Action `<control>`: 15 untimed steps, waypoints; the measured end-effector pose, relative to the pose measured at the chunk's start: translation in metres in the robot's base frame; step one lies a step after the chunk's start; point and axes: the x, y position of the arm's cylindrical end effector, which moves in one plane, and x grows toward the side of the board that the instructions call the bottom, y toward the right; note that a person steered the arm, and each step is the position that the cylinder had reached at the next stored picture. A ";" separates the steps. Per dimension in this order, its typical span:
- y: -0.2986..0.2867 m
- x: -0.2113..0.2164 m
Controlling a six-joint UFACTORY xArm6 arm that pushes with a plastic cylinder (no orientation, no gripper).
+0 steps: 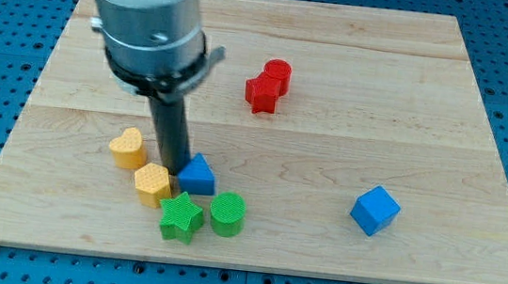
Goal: Push the yellow blocks towards the center left side of the board
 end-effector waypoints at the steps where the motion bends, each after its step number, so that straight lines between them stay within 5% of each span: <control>1: 0.028 0.006; 2: 0.095 0.017; 3: 0.053 -0.004; 6: -0.016 0.036; 7: -0.061 0.021; 9: -0.068 -0.075; 10: -0.038 -0.072; 12: -0.123 -0.122; 15: 0.010 -0.019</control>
